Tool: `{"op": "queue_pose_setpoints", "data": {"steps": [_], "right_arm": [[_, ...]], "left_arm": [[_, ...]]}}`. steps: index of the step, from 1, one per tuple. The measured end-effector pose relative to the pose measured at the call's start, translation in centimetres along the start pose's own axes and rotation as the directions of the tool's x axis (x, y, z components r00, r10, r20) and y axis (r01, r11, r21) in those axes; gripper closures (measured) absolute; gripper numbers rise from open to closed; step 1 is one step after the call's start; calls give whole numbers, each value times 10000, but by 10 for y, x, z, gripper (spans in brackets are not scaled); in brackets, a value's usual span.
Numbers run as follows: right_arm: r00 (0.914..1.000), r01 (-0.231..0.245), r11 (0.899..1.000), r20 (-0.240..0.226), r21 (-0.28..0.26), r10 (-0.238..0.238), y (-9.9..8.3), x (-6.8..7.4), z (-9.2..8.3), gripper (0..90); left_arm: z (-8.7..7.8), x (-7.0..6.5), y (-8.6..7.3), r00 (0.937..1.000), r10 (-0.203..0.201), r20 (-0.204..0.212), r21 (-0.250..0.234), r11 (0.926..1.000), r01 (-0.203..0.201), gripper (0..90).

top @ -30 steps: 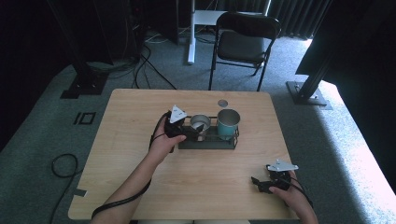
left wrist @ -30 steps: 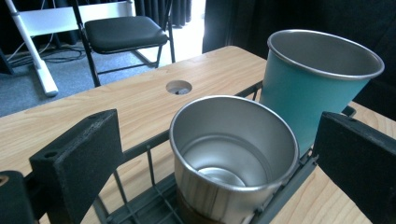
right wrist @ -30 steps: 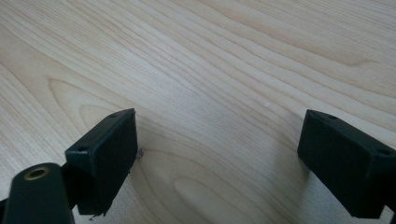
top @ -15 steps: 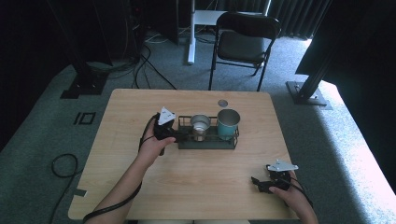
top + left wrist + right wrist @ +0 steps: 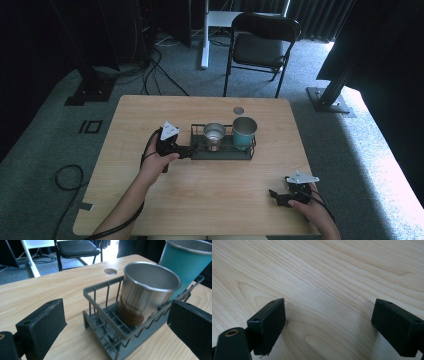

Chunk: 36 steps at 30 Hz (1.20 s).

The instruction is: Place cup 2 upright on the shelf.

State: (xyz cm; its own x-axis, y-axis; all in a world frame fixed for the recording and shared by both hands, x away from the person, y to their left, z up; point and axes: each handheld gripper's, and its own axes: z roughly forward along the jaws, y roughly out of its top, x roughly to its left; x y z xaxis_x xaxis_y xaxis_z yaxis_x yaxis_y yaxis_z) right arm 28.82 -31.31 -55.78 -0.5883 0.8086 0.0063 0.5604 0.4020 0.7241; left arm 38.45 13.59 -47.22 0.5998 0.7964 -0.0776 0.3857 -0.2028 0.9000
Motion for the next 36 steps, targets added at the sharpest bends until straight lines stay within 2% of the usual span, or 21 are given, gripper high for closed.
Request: {"op": "queue_pose_setpoints", "data": {"steps": [8,21,36], "right_arm": [[10000,-3,10000,0,2,3,0,0,0,115],[10000,-3,10000,0,2,3,0,0,0,115],[10000,1,10000,1,0,-1,0,0,0,115]], "left_arm": [[-7,5,-14,9999,-153,-8,227,9996,153,23],[-20,14,-31,9997,-183,-154,492,9986,191,23],[-42,29,-57,9968,-396,-698,805,9957,452,23]]}}
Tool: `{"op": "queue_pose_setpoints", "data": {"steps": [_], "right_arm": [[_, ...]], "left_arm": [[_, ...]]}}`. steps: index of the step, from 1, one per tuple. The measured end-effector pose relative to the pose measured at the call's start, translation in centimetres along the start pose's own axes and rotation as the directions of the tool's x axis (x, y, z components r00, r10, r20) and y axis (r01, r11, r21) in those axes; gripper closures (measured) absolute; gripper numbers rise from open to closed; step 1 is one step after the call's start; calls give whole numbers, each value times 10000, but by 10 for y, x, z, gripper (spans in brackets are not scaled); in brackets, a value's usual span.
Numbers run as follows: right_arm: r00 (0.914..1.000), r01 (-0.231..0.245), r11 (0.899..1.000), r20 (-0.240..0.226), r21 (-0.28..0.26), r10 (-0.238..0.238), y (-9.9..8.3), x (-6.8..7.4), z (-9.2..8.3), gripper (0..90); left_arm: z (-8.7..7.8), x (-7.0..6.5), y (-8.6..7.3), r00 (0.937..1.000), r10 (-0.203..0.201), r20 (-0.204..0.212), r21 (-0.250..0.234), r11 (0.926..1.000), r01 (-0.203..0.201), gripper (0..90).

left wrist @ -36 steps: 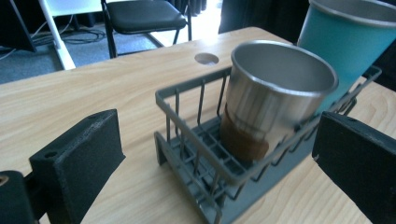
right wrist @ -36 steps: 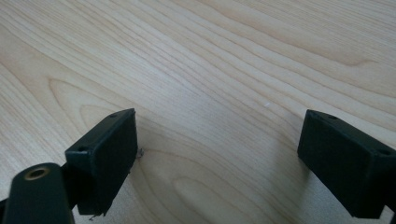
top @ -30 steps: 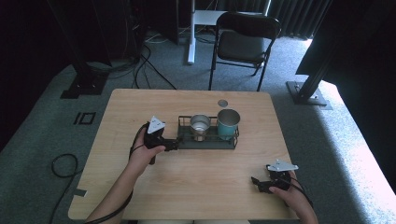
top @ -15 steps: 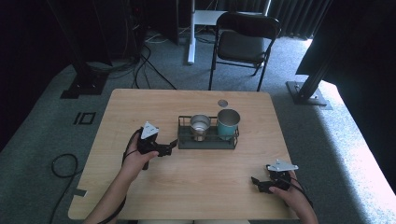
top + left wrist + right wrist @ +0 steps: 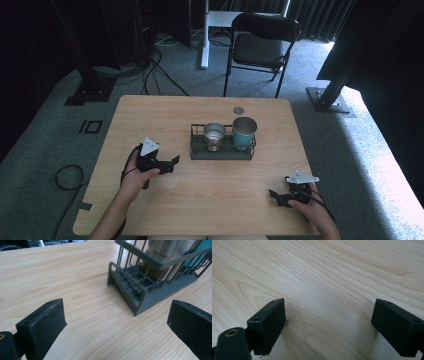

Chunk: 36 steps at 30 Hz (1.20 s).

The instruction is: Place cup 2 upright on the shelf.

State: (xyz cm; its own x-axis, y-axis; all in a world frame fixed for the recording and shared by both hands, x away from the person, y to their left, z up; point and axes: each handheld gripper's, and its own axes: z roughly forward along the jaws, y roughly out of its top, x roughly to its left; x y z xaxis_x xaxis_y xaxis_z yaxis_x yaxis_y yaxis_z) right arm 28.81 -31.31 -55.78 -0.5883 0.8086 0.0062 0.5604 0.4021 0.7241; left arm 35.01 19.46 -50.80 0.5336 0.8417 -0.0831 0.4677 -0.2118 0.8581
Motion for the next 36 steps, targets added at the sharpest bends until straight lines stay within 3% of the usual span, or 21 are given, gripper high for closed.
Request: {"op": "queue_pose_setpoints", "data": {"steps": [5,19,31,36], "right_arm": [[10000,-5,10000,1,0,5,0,0,0,115],[10000,-5,10000,-1,1,5,0,0,0,115],[10000,-5,10000,3,3,5,0,0,0,116],[10000,-5,10000,3,4,5,0,0,0,115]], "left_arm": [[-9,1,-5,9994,-170,-314,19,9999,171,23],[-25,10,-28,9975,-507,-492,247,9983,519,23],[-37,24,-44,9889,-816,-1240,479,9950,881,23],[-44,32,-48,9810,-825,-1754,662,9932,953,23]]}}
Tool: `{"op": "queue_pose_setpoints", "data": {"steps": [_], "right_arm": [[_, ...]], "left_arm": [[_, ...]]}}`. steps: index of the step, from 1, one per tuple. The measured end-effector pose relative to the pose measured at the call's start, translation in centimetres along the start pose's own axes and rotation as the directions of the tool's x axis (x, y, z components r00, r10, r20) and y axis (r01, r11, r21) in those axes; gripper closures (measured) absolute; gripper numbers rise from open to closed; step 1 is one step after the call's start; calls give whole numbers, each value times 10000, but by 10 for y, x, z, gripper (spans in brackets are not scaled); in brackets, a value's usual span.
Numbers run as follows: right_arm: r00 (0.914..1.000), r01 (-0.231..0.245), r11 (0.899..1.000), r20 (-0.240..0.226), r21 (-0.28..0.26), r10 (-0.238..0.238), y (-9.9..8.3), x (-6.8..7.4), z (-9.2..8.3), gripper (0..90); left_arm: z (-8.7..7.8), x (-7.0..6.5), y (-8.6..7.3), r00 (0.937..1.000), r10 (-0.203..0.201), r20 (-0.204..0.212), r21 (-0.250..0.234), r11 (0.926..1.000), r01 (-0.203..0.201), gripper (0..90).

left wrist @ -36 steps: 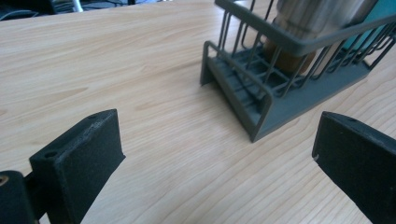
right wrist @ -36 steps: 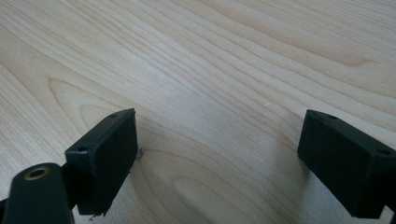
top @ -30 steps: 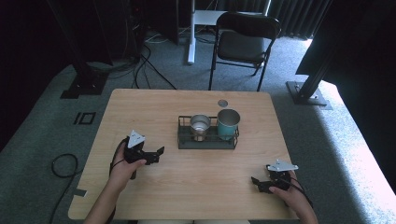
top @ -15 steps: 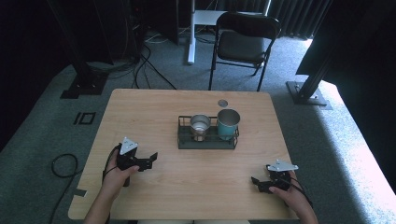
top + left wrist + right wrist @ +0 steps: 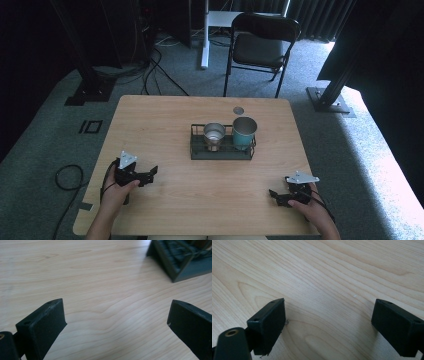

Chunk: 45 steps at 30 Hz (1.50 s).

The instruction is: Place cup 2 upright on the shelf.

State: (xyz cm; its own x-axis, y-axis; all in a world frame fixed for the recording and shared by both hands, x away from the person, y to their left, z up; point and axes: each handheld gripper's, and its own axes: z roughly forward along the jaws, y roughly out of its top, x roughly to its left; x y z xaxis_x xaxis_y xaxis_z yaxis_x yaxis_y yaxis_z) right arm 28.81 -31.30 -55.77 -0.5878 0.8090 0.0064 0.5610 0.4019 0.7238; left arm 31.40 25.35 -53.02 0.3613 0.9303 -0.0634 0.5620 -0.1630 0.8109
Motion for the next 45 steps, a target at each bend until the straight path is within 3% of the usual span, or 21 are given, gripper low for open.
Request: {"op": "queue_pose_setpoints", "data": {"steps": [7,11,23,32,45], "right_arm": [[10000,5,10000,-2,1,-5,0,0,0,115],[10000,2,10000,0,-12,-2,0,0,0,115],[10000,14,10000,-1,-14,-14,0,0,0,115],[10000,16,10000,-1,-15,-16,0,0,0,115],[10000,14,10000,-2,-16,-14,0,0,0,115]], "left_arm": [[-7,10,-8,9991,18,-415,274,9996,-7,24],[-11,15,-13,9993,-14,-367,379,9993,28,23],[-22,28,-27,9972,-54,-743,719,9974,108,23],[-24,38,-34,9881,-383,-1489,1455,9875,602,23],[-20,44,-42,9797,-556,-1925,1744,9806,899,23]]}}
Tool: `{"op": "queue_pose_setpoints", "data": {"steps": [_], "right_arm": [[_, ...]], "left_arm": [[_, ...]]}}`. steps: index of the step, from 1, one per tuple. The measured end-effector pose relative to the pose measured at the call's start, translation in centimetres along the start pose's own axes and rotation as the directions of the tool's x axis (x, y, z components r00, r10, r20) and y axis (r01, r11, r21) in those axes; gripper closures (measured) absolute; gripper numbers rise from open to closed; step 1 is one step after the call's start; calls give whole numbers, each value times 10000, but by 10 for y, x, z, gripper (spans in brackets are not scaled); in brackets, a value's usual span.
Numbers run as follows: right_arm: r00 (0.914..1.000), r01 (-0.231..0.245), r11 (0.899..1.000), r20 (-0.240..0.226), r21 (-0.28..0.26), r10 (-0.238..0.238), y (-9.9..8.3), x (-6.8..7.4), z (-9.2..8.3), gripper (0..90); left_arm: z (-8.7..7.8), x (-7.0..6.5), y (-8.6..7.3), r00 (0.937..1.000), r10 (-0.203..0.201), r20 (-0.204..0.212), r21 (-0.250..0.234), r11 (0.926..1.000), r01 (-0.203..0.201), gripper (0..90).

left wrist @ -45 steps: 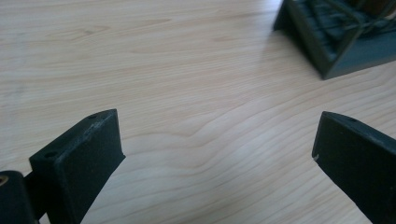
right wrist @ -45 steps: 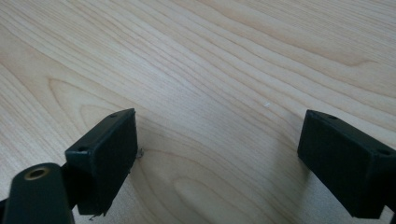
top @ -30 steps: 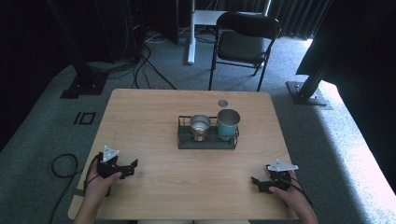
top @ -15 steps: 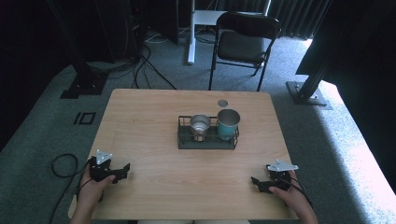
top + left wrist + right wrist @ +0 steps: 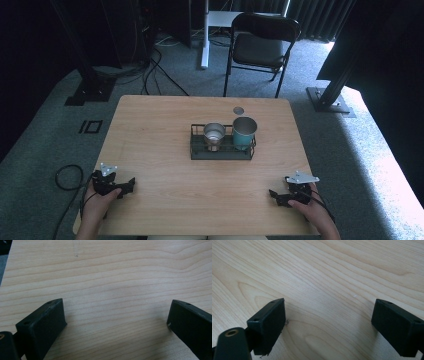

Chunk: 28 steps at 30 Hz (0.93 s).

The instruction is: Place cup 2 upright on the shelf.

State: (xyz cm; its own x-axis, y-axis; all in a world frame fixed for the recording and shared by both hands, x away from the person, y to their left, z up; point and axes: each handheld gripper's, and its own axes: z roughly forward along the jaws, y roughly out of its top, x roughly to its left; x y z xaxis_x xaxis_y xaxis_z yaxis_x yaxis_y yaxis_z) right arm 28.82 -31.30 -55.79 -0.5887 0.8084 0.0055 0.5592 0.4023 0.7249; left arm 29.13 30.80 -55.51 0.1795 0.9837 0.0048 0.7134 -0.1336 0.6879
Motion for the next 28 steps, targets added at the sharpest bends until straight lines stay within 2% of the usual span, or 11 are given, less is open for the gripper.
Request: {"op": "queue_pose_setpoints", "data": {"steps": [10,16,19,28], "right_arm": [[10000,1,10000,-1,1,-1,0,0,0,115],[10000,5,10000,1,-2,-5,0,0,0,115],[10000,3,10000,1,0,-3,0,0,0,115],[10000,4,10000,2,2,-4,0,0,0,115]], "left_arm": [[1,0,1,9998,-150,-114,-33,9999,149,23],[4,-6,4,9943,-790,-716,-73,9969,787,23],[5,-7,6,9913,-976,-883,-63,9952,974,23],[6,-8,6,9906,-1015,-916,-74,9948,1013,23]]}}
